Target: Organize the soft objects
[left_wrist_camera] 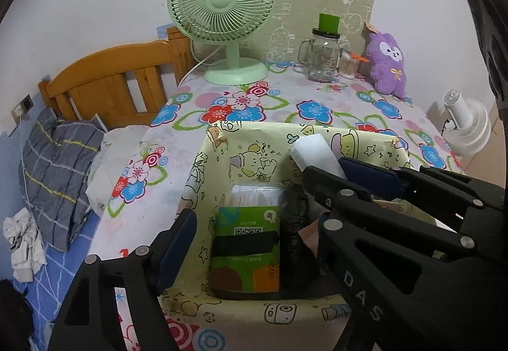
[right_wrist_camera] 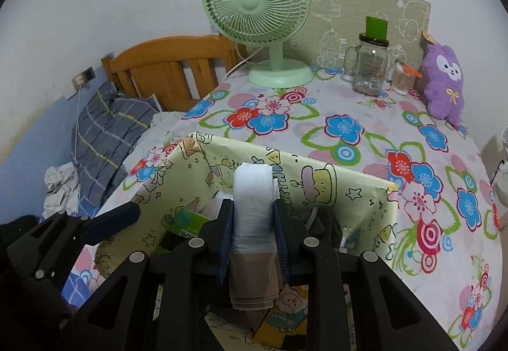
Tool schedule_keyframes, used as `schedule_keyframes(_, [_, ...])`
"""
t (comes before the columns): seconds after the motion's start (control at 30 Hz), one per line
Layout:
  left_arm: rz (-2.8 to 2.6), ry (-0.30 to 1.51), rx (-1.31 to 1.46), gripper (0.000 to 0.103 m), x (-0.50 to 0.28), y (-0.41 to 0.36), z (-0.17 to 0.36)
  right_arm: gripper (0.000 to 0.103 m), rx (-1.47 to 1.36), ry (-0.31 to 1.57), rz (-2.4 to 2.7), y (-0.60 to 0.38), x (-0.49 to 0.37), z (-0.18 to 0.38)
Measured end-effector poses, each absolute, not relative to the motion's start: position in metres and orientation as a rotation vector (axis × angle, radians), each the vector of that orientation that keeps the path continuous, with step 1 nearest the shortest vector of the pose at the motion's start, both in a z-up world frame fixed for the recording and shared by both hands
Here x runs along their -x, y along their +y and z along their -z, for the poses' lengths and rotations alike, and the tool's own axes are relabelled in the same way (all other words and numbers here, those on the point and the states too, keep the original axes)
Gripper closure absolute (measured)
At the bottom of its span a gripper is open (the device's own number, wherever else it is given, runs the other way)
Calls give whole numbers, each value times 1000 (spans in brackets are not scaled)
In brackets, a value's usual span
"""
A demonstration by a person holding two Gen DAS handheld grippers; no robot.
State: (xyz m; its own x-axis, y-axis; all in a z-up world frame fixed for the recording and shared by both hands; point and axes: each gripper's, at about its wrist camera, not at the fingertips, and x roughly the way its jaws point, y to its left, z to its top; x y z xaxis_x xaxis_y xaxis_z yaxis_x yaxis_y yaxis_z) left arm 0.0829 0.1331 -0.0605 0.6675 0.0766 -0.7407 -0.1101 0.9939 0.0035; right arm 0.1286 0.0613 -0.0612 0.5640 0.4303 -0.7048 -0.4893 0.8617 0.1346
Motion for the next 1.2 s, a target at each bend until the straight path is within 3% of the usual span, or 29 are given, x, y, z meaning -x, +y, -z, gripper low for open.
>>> schedule_keyframes(0.07, [-107, 835, 42, 22, -83, 133, 61, 71, 87, 808, -544, 62, -130, 62])
schedule_keyframes(0.13, [-104, 838, 38, 21, -83, 132, 61, 53, 97, 800, -538, 62, -130, 62])
schedule_keyframes(0.17, [-104, 838, 39, 20, -83, 133, 61, 33, 100, 793, -524, 62, -130, 61])
schedule_keyframes(0.2, [-106, 837, 43, 19, -83, 133, 61, 20, 99, 785, -512, 60, -130, 60])
schedule_keyframes(0.27, [-103, 838, 56, 17, -84, 132, 61, 15, 84, 738, -491, 56, -125, 57])
schedule_keyframes(0.53, [-121, 818, 46, 9, -84, 127, 58, 14, 84, 731, -468, 45, -124, 51])
schedule_keyframes(1.2, [-93, 731, 21, 6, -67, 78, 29, 13, 34, 656, -398, -13, -97, 22])
